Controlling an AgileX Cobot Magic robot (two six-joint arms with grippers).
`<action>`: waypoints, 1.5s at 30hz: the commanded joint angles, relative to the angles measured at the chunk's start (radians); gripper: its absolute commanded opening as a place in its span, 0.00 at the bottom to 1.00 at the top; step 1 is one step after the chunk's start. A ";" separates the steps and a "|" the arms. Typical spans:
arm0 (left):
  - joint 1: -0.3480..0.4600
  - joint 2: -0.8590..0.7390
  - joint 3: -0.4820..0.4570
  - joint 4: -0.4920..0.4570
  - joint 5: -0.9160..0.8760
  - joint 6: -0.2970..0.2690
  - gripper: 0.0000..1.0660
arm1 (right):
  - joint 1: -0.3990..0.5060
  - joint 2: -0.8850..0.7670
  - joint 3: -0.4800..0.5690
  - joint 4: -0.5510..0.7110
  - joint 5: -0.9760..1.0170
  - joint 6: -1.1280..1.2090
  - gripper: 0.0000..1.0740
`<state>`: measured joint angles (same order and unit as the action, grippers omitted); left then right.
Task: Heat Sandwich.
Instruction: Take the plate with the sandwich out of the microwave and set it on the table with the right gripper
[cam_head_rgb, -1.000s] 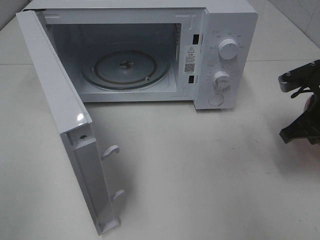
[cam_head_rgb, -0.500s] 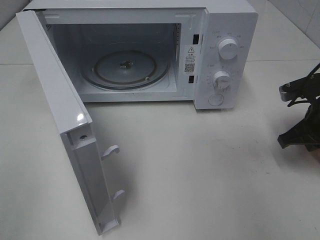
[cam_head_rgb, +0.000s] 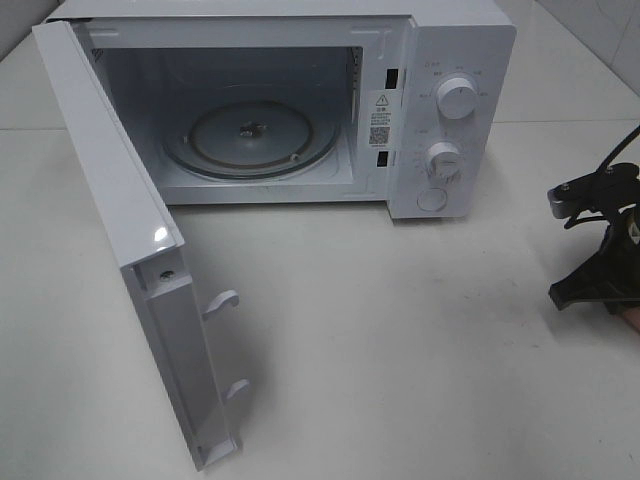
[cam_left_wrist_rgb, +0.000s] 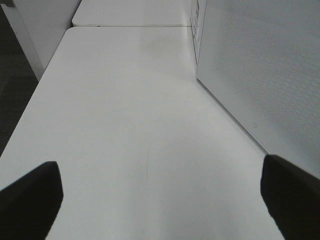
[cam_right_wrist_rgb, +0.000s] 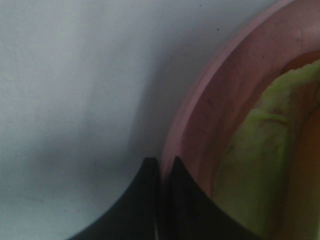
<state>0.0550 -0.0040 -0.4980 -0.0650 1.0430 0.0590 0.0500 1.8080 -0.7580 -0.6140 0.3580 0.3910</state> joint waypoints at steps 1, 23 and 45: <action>0.001 -0.025 0.002 -0.005 -0.009 -0.001 0.95 | -0.004 0.010 -0.003 -0.014 -0.002 0.006 0.02; 0.001 -0.025 0.002 -0.005 -0.009 -0.001 0.95 | -0.002 -0.103 -0.003 0.041 0.080 0.000 0.62; 0.001 -0.025 0.002 -0.005 -0.009 -0.001 0.95 | -0.001 -0.440 -0.003 0.530 0.253 -0.365 0.71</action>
<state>0.0550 -0.0040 -0.4980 -0.0650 1.0430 0.0590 0.0500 1.3970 -0.7570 -0.1290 0.5900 0.0690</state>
